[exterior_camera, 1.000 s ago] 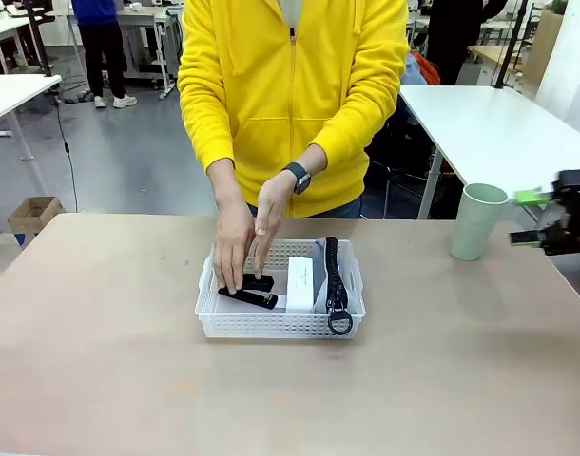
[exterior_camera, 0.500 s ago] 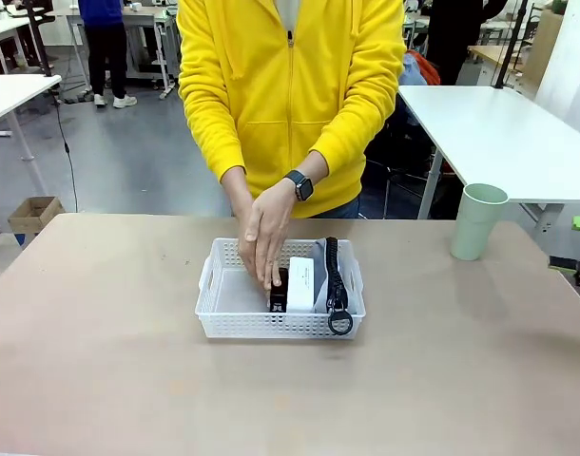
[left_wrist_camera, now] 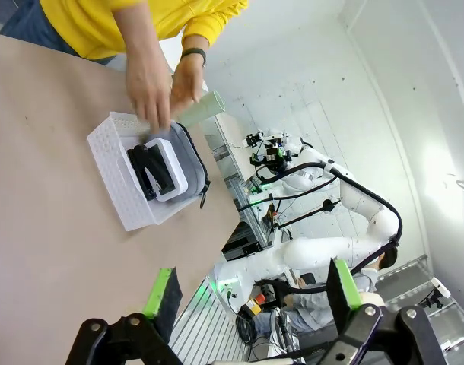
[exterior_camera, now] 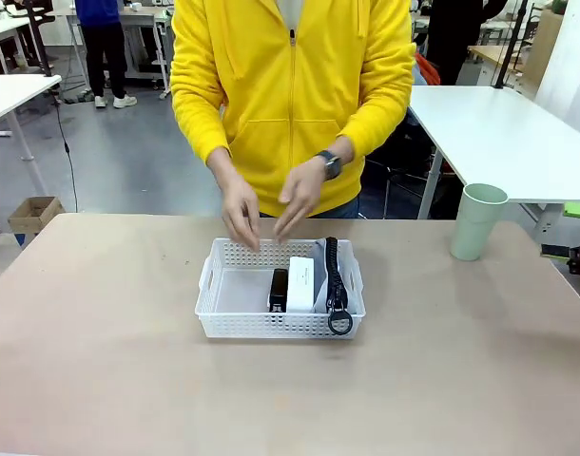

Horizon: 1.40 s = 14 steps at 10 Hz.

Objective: Efficiently arrange items inside the basket to fit them all.
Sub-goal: Pick up the Reusable plastic cup and place it inside the Organizing basket.

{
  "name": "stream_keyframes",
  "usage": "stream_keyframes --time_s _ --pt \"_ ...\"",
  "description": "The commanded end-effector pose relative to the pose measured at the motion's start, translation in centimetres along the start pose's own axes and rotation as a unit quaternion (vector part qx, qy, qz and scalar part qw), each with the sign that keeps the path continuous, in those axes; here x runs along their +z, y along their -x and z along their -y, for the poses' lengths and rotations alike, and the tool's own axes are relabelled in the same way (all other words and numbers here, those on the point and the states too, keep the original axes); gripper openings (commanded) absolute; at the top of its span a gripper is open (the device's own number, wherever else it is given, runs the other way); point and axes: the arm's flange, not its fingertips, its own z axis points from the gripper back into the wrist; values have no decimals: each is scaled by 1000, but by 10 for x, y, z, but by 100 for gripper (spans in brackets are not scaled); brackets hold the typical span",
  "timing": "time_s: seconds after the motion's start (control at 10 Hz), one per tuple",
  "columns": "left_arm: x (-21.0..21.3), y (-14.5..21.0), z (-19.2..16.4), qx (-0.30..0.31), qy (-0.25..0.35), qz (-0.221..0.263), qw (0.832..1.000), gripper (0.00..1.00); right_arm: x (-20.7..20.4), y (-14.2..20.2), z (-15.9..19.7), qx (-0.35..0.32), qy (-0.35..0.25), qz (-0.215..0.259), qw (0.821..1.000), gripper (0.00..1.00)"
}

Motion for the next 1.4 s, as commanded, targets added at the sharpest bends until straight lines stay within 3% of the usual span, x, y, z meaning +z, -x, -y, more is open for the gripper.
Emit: stream_keyframes --time_s 0.0,1.0,1.1,1.2,1.3 --pt "-2 0 3 4 0 6 1000 100 0 -3 -6 -9 -8 9 1000 100" --pt "-2 0 3 4 0 6 1000 100 2 0 0 -1 -1 2 1000 100" --pt "-2 0 3 4 0 6 1000 100 -2 -8 1 62 41 -2 997 100" --pt "-2 0 3 4 0 6 1000 100 -7 -15 4 113 33 -42 992 100" --pt "-2 0 3 4 0 6 1000 100 -12 -21 10 120 25 -49 991 100"
